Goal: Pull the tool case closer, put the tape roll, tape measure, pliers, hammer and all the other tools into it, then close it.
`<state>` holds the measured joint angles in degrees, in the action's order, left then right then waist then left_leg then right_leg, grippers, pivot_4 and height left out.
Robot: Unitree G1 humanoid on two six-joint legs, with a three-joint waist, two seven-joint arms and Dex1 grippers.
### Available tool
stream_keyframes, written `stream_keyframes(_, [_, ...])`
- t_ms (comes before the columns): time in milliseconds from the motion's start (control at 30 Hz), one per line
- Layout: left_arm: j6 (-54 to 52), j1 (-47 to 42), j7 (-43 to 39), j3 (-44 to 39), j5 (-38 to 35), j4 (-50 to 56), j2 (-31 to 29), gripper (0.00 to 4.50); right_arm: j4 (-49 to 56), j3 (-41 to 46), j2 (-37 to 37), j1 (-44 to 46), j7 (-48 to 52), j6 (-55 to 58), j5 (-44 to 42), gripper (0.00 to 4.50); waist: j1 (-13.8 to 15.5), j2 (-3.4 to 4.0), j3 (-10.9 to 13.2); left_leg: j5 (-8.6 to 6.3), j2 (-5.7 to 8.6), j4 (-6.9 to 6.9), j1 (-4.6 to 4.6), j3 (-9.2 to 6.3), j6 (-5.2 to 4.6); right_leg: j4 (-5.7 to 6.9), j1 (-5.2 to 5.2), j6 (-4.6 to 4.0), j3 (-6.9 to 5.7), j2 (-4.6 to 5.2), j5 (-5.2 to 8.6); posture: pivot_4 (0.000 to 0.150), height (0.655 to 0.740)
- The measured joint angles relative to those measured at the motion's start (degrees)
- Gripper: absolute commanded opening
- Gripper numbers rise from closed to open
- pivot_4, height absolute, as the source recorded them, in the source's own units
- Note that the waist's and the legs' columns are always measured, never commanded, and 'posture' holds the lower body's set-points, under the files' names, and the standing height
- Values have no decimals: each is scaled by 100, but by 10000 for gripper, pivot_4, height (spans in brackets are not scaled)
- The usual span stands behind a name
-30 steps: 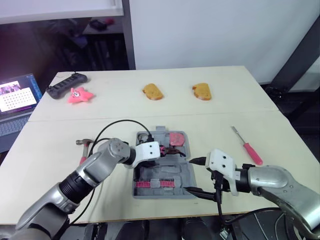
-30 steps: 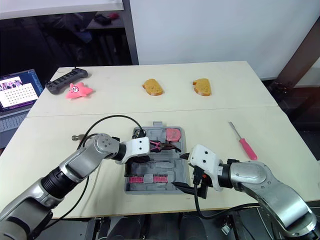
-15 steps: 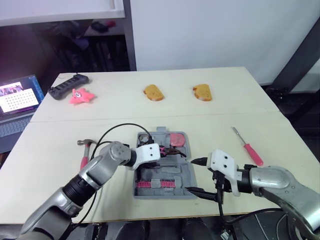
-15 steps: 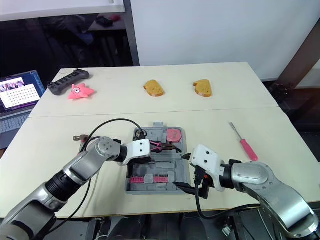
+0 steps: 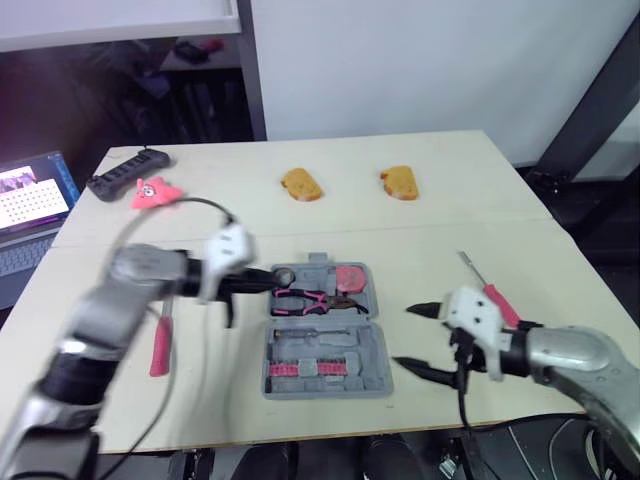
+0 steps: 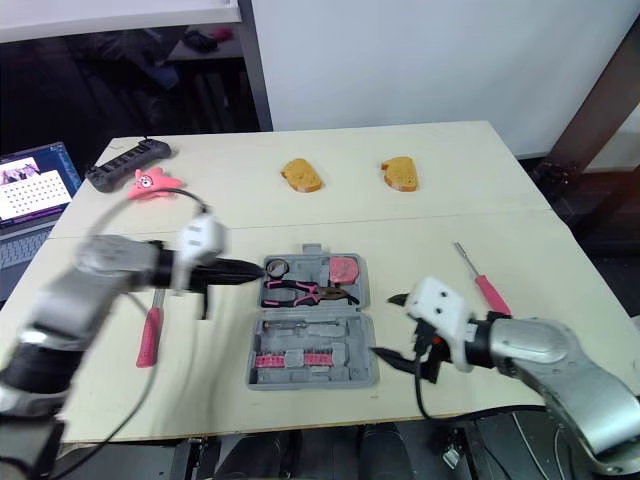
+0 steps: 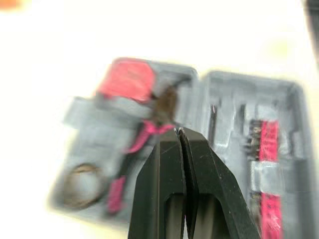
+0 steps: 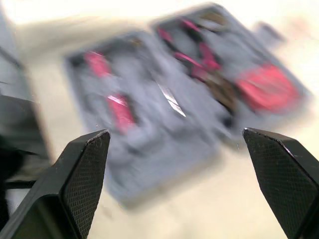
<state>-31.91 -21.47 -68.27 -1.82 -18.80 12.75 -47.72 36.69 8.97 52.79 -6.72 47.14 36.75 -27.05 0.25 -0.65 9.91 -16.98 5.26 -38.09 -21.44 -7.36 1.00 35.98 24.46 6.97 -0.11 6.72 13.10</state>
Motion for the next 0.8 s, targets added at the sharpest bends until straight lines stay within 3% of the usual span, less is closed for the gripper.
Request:
stream_keyframes(100, [240, 839, -282, -576, -89, -335, -504, 853, -229, 392, -3, -300, 106, -304, 101, 45000, 7, 0, 1, -1, 0, 0, 1, 3, -2, 0, -1, 0, 1, 0, 0, 1500, 7219])
stream_keyframes(133, [421, 1462, -448, -864, -60, -656, -720, 5757, -448, 729, -19, -536, 192, -508, 121, 45000, 31, -1, 2, -3, 0, -1, 1, 6, -5, -2, -6, 0, 1, 3, 0, 1500, 7219])
stream_keyframes(167, [634, 1707, -485, -1047, -53, -759, -717, 7283, -569, 863, -52, -588, 269, -651, 154, 45000, 90, -10, 7, -3, 1, -10, -8, -6, -6, -15, -12, -1, -3, 4, 0, 1500, 7219])
stream_keyframes(233, [1383, 2589, -442, -1797, 29, -1475, -748, 16694, -982, 1469, -91, -1127, 513, -1185, 272, 45000, 78, -6, 4, -11, 0, 2, 2, 1, -16, -24, -18, -1, -3, 7, 0, 1500, 7219])
stream_keyframes(400, [2407, 3329, -116, -2809, 200, -2989, -737, 42603, -2067, 2402, -191, -1806, 965, -1717, 426, 45000, 62, -6, 7, -15, -3, 8, -2, 4, -19, -58, -28, -7, -4, 8, 3, 1500, 7219])
stream_keyframes(433, [2589, 3418, -60, -2950, 200, -3109, -736, 44393, -2217, 2548, -191, -1861, 1062, -1819, 425, 45000, 58, -6, 6, -15, -4, 5, 2, 6, -19, -63, -36, -20, -3, 8, 8, 1500, 7219])
stream_keyframes(567, [3063, 3835, 69, -3338, 199, -3592, -734, 44393, -3085, 3030, -176, -2032, 1292, -2187, 530, 45000, 46, -7, 3, -17, -8, 6, 8, 9, -21, -68, -41, -21, -1, 7, 11, 1500, 7219])
stream_keyframes(800, [3283, 3926, 108, -3349, 134, -3631, -678, 44393, -3407, 3002, -181, -1856, 1406, -2460, 546, 45000, 45, 0, 1, -18, -12, 6, 6, 11, -21, -64, -37, -20, 0, 7, 10, 1500, 7219])
